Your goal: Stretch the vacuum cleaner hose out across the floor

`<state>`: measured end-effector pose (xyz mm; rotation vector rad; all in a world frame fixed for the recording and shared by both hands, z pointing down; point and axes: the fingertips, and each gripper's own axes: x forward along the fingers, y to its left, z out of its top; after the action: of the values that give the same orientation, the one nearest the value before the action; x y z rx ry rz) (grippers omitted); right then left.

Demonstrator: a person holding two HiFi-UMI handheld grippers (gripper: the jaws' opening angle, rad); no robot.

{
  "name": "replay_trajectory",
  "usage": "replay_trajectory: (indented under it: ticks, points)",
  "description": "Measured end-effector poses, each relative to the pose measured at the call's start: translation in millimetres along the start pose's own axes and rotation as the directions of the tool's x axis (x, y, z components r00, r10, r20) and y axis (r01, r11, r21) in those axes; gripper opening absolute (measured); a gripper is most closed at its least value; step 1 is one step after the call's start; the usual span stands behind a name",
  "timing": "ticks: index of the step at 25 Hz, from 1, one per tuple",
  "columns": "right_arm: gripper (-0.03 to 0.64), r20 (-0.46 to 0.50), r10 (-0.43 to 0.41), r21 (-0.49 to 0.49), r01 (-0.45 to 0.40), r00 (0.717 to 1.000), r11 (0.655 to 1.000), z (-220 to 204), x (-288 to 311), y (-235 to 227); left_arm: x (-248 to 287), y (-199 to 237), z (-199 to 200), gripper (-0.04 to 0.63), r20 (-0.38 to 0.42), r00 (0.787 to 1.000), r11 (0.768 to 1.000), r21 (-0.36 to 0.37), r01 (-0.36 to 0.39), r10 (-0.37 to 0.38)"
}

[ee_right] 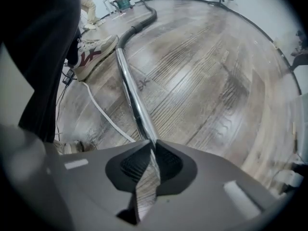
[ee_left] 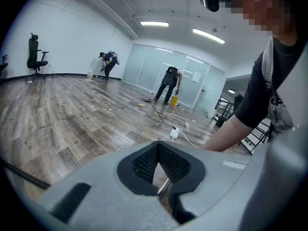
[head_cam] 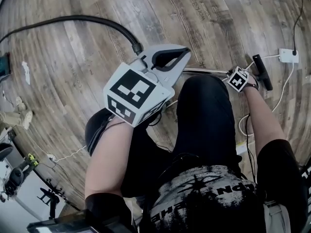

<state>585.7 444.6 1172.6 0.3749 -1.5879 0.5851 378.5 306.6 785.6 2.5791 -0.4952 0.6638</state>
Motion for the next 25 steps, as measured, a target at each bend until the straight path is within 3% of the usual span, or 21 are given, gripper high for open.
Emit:
replay_trajectory:
  ticks: [1,4,6,9,16,19,22,25]
  points:
    - [0.015,-0.016,-0.004,0.027,0.004,1.000,1.000,3.6,-13.4,0.9,-1.7,8.0,6.1,0.002,0.006,1.000,1.000,-0.009,0.015,-0.015]
    - [0.006,-0.034,0.065,0.158,-0.059,0.997,0.986,20.3,-76.7,24.1,-12.5,22.0,23.1,0.002,0.023,0.999,0.998,-0.049,0.041,-0.040]
    - [0.006,0.018,0.110,0.215,-0.111,0.994,0.970,48.4,-132.2,40.5,-29.3,24.3,36.1,0.002,0.019,0.999,0.997,-0.067,0.034,-0.033]
    - [0.006,0.080,0.067,0.177,-0.080,0.995,0.981,94.0,-224.5,40.1,-68.4,23.1,68.0,0.002,0.029,1.000,0.993,-0.121,0.010,-0.006]
    - [0.006,0.208,0.091,0.125,-0.119,0.974,0.985,193.9,-425.3,80.5,-189.3,18.3,143.4,0.002,0.077,0.995,0.967,-0.250,-0.046,0.067]
    - [0.006,0.331,0.107,0.121,-0.155,0.937,0.981,245.2,-509.1,105.0,-249.0,19.7,174.6,0.002,0.104,0.989,0.966,-0.245,-0.079,0.107]
    - [0.006,0.476,0.113,0.089,-0.176,0.872,0.980,297.2,-592.3,128.2,-296.2,13.9,214.3,0.002,0.136,0.986,0.970,-0.237,-0.061,0.096]
    - [0.006,0.584,0.077,0.065,-0.142,0.808,0.988,347.3,-664.4,134.0,-324.3,22.3,251.2,0.002,0.130,0.989,0.985,-0.163,-0.055,0.077]
